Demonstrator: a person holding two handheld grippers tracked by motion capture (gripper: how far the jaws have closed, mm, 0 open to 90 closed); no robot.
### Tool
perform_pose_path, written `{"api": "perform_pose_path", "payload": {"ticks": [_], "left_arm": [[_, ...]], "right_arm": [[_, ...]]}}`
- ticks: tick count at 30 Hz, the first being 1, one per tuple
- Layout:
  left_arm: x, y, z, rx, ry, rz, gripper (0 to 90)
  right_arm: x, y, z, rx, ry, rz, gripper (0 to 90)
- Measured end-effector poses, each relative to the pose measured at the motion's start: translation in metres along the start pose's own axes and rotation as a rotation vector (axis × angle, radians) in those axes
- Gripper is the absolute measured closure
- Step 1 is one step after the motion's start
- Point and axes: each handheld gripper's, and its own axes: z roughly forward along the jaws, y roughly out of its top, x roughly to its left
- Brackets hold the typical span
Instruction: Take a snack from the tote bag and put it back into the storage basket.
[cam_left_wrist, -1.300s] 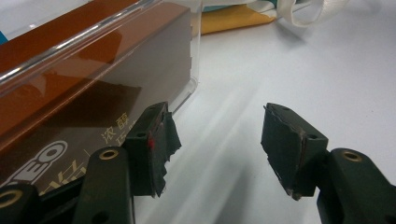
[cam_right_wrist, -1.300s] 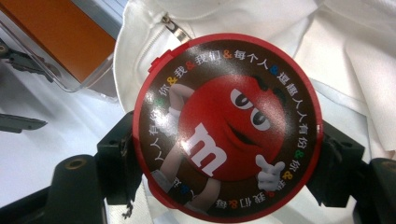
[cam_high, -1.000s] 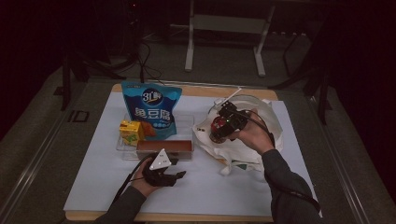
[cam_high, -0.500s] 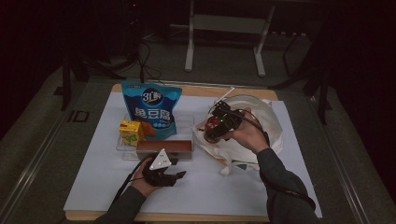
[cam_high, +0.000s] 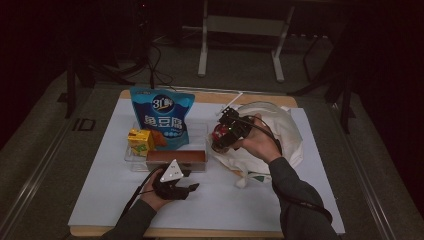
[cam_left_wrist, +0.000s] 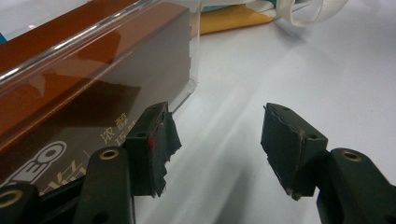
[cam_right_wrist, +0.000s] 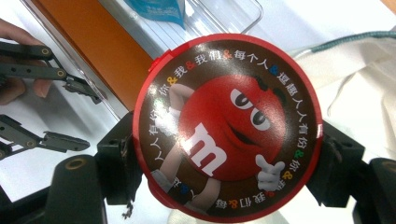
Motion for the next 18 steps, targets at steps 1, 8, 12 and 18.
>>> {"api": "perform_pose_path", "payload": {"ticks": [1, 8, 12, 18], "left_arm": [[0.000, 0.000, 0.000, 0.000, 0.000, 0.000, 42.4], [0.000, 0.000, 0.000, 0.000, 0.000, 0.002, 42.3], [0.000, 0.000, 0.000, -0.001, 0.000, 0.001, 42.4], [0.000, 0.000, 0.000, 0.000, 0.000, 0.003, 42.4]], "right_arm": [[0.000, 0.001, 0.000, -0.002, 0.002, -0.003, 25.8], [0.006, 0.005, 0.002, -0.004, 0.007, -0.015, 25.7], [0.008, 0.008, 0.003, -0.003, 0.011, -0.022, 25.8], [0.013, 0.012, 0.004, -0.010, 0.017, -0.036, 25.7]]}}
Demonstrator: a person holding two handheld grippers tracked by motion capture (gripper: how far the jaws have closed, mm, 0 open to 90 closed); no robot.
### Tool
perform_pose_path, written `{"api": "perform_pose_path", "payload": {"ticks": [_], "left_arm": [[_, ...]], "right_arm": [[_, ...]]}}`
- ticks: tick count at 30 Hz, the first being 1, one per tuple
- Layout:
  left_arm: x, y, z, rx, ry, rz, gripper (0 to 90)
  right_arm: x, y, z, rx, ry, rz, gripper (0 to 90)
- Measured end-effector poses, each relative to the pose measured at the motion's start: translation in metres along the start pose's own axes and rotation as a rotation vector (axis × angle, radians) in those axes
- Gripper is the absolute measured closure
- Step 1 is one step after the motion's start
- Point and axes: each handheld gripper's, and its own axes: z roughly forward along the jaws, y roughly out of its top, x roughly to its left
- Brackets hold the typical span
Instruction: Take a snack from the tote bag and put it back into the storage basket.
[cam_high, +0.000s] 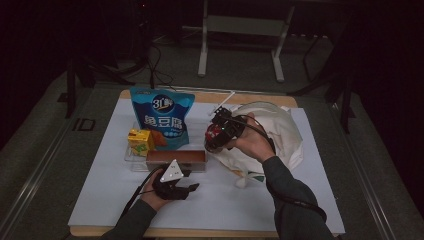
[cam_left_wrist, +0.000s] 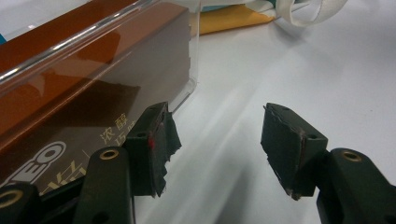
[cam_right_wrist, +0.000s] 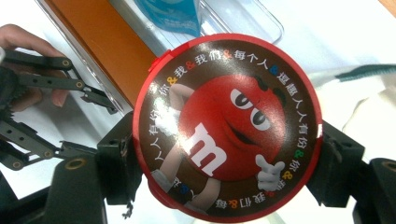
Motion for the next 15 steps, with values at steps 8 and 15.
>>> {"api": "perform_pose_path", "payload": {"ticks": [8, 15], "left_arm": [[0.000, 0.000, 0.000, 0.001, 0.000, 0.002, 42.4], [0.000, 0.000, 0.000, 0.002, 0.001, 0.004, 42.4]], "right_arm": [[0.006, 0.007, 0.001, -0.004, 0.009, -0.021, 25.7], [0.012, 0.014, 0.004, -0.007, 0.018, -0.030, 25.7]]}}
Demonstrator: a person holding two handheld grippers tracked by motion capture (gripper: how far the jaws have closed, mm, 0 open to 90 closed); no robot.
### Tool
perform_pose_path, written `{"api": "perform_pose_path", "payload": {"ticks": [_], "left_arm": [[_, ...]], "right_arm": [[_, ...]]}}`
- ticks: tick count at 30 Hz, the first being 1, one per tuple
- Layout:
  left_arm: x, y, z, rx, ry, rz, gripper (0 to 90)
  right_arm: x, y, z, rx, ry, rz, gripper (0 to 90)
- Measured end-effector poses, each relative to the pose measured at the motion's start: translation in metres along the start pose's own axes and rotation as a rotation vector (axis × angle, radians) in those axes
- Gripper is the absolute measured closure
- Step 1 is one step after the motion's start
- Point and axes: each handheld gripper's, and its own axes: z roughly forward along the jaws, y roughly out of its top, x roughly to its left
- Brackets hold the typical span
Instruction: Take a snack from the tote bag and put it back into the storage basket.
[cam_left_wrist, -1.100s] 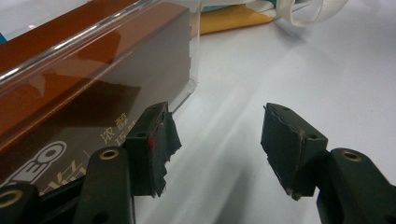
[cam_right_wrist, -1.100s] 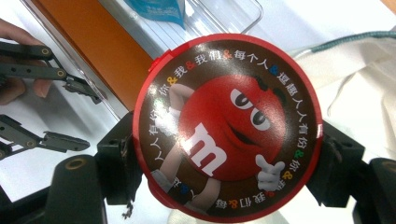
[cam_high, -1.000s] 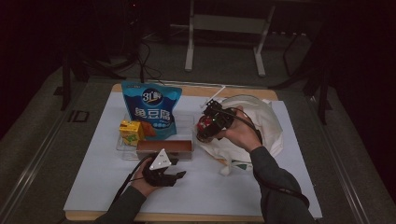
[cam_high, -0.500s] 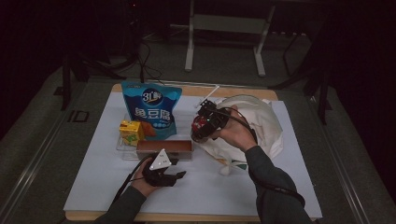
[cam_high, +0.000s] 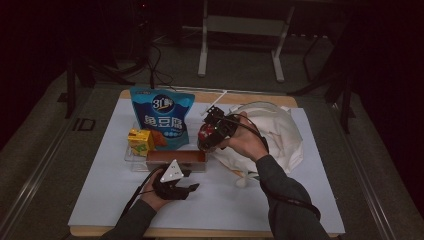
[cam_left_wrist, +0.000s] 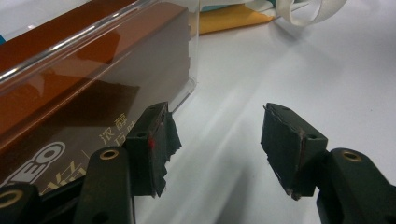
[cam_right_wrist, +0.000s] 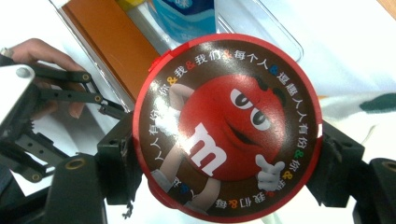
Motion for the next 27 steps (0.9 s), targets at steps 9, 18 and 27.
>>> {"api": "perform_pose_path", "payload": {"ticks": [9, 18, 27], "left_arm": [[0.000, 0.000, 0.000, 0.003, 0.000, 0.004, 42.4], [0.000, 0.000, 0.000, 0.000, -0.002, -0.001, 42.4], [0.000, 0.000, 0.000, -0.002, -0.002, -0.005, 42.4]], "right_arm": [[0.005, 0.009, 0.004, -0.006, 0.008, -0.002, 25.7], [0.011, 0.018, 0.007, -0.011, 0.014, -0.009, 25.7], [0.015, 0.026, 0.012, -0.025, 0.020, 0.002, 25.7]]}}
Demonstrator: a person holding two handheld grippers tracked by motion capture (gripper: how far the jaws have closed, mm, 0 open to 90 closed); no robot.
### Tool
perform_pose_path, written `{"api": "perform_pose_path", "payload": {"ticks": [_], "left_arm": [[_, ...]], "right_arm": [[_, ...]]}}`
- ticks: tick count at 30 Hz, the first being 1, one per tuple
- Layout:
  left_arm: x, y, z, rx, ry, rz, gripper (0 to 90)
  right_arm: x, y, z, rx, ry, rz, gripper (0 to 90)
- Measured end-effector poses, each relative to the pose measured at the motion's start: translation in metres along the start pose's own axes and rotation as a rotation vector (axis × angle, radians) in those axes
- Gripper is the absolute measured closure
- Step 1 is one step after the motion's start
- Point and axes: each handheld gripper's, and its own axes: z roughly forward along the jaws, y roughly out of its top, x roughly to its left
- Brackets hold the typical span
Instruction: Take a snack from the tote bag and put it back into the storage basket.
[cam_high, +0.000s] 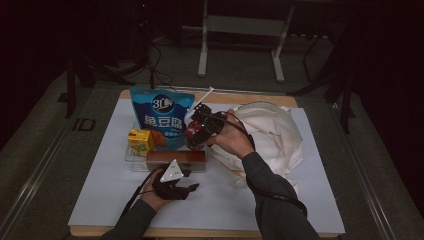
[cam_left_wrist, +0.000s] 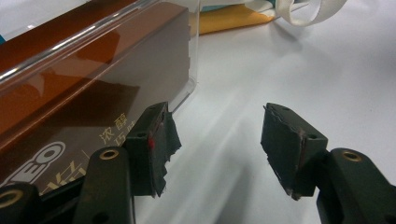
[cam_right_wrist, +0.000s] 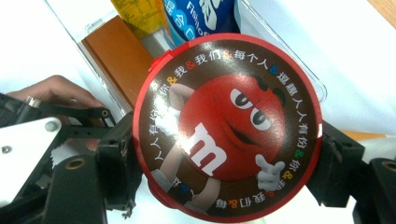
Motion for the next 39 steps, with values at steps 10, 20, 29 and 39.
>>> {"api": "perform_pose_path", "payload": {"ticks": [10, 20, 29, 39], "left_arm": [[0.000, 0.000, 0.000, -0.002, -0.002, -0.003, 42.4], [0.000, 0.000, 0.000, -0.001, -0.003, -0.002, 42.3], [0.000, 0.000, 0.000, -0.002, -0.002, -0.002, 42.3], [0.000, 0.000, 0.000, -0.001, -0.002, -0.001, 42.4]], "right_arm": [[0.001, 0.007, 0.007, 0.001, -0.005, 0.013, 25.7], [0.002, 0.010, 0.016, 0.018, -0.025, 0.029, 25.7], [0.001, 0.012, 0.021, 0.029, -0.053, 0.049, 25.7], [-0.004, 0.011, 0.029, 0.041, -0.078, 0.067, 25.7]]}}
